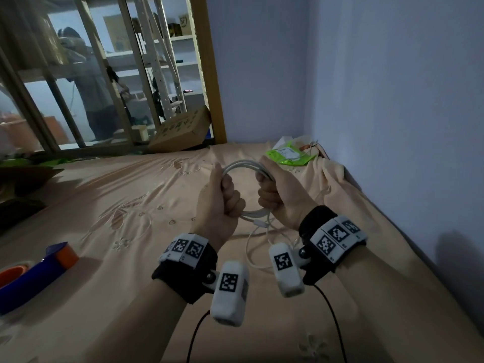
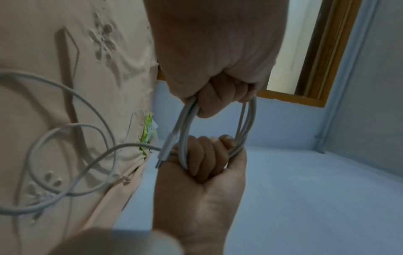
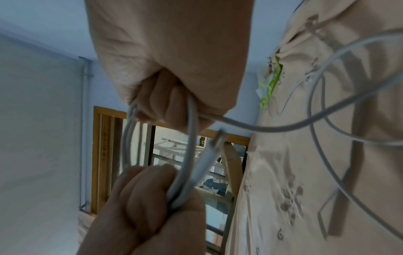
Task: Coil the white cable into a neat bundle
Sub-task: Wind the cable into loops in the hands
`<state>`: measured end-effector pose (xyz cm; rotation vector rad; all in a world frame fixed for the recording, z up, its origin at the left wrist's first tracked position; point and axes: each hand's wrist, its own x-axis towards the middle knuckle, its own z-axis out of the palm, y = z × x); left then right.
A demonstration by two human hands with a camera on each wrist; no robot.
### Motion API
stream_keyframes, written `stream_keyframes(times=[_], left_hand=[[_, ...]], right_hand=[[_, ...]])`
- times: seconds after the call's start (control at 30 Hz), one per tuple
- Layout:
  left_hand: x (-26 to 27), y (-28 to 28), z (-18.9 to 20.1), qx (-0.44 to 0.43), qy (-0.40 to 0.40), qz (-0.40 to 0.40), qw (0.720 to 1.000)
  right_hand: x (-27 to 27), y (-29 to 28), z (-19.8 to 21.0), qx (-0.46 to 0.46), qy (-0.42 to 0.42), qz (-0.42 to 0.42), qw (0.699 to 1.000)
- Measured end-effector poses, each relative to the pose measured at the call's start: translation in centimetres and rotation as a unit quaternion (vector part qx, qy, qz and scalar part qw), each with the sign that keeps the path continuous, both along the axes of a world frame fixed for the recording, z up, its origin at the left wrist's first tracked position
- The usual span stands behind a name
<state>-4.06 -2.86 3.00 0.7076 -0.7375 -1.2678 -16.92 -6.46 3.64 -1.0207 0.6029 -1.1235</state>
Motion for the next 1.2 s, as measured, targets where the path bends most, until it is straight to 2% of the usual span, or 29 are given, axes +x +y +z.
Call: stream_keyframes(times=[0.07,0.17,0.23,0.33,0.4,0.57,0.77,0.87,0.93,1.0,1.1,1.2], left_hand=[[0.0,0.1,-0.3,-0.003,-0.001,-0.007,1.0],[0.6,0.1,-0.4,0.017,-0.062,-0.05,0.997],[1.2,0.0,-0.1,0.035,-0.129,-0.08,0.988],[1.7,-0.1,0.2,0.037,-0.243,-0.107,0.963],[1.6,0.0,0.3,0.027,-0.27,-0.113,0.956],[1.2,-0.3,0.0,0.021,-0.157,-0.065,0.985],[0.5,-0.6,-0.8,0.002,-0.061,-0.036,0.998],[0.7,-0.4,-0.7,0.01,-0.129,-0.081,0.988],[0.9,-0.3,-0.3,0.022,-0.202,-0.111,0.973],[0.9,-0.2,0.1,0.031,-0.237,-0.121,0.964],[0.7,-0.2,0.4,0.032,-0.213,-0.1,0.971],[0.4,-0.3,0.4,0.025,-0.148,-0.07,0.986]], right_hand=[[0.3,-0.1,0.1,-0.009,0.002,-0.024,1.0],[0.0,-0.4,0.4,-0.045,0.048,-0.05,0.997],[-0.4,-0.5,0.6,-0.088,0.115,-0.04,0.989],[-0.5,-0.3,0.7,-0.147,0.239,-0.002,0.96],[-0.5,-0.3,0.7,-0.154,0.262,0.013,0.952],[-0.6,-0.4,0.5,-0.072,0.134,0.019,0.988],[0.1,-0.5,0.1,-0.021,0.065,0.015,0.998],[-0.2,-0.5,0.1,-0.04,0.087,-0.015,0.995],[-0.6,-0.4,0.2,-0.074,0.134,-0.008,0.988],[-0.7,-0.3,0.3,-0.104,0.174,0.001,0.979],[-0.6,0.0,0.8,-0.135,0.202,-0.02,0.97],[-0.7,-0.4,1.0,-0.157,0.208,-0.059,0.964]])
